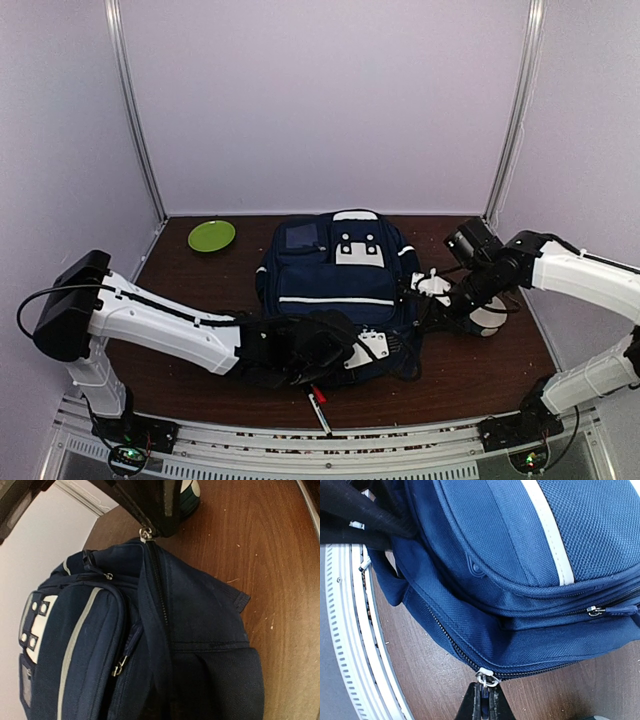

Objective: Pack the student bag
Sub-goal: Hold the student bag at the center of the board, then zip the student bag into the largest pocket of the bag, then hold the student bag at the center of the board.

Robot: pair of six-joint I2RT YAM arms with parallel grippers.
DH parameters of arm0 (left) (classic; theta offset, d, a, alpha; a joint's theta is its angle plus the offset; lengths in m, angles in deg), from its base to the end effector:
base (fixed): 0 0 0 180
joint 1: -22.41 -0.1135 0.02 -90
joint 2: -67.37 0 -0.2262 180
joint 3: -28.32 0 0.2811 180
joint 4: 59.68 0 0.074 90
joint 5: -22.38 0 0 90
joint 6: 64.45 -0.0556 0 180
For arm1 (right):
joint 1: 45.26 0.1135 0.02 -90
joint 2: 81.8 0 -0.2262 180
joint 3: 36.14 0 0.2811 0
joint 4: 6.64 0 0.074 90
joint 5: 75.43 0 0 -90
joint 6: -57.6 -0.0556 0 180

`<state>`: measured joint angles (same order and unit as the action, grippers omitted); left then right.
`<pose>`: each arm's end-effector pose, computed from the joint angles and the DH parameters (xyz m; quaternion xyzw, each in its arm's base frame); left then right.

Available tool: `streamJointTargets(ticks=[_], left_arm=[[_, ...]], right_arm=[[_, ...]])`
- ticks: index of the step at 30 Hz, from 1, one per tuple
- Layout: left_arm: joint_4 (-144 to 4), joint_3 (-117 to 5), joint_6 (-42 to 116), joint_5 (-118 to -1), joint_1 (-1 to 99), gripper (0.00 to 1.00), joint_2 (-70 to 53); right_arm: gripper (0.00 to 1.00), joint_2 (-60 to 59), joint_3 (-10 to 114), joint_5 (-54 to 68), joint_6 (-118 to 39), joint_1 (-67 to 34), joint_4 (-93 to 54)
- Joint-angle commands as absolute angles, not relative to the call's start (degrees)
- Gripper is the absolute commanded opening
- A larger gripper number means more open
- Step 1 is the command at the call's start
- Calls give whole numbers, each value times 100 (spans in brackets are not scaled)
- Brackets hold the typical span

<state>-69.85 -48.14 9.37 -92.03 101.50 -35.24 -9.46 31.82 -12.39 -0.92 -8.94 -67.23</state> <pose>0.1025 -0.4101 0.1365 0.5800 0.6582 -0.0694 0.4749 0.2138 0.1885 0.1956 -0.5714 0.7598 0.2363 0.2009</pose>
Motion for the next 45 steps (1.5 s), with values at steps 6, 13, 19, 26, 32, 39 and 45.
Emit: streamJointTargets(ticks=[6, 13, 19, 26, 32, 39, 45], left_arm=[[-6755, -4324, 1054, -9313, 10169, 0, -2921], [-6556, -3844, 1152, -9576, 10168, 0, -2711], [-6384, -3926, 1212, -9727, 10164, 0, -2898], [-6318, -3966, 1319, -9862, 10169, 0, -2929], [-6738, -3913, 1587, -9930, 10169, 34, -2369], [-6764, -3254, 2064, -10006, 10169, 52, -1362], [-6715, -2840, 2786, -10207, 10160, 52, -974]], right_arm=[[0, -409, 3358, -433, 52, -1449, -6466], [0, 1108, 4349, 64, -330, -2091, -5927], [0, 1575, 4772, 283, -564, -2124, -5653], [11, 1554, 4861, 255, -784, -2232, -5636], [37, 436, 4597, 102, -347, -2205, -5883], [41, -670, 4336, -73, 302, -1060, -6082], [40, -435, 4194, 470, 571, 128, -5856]])
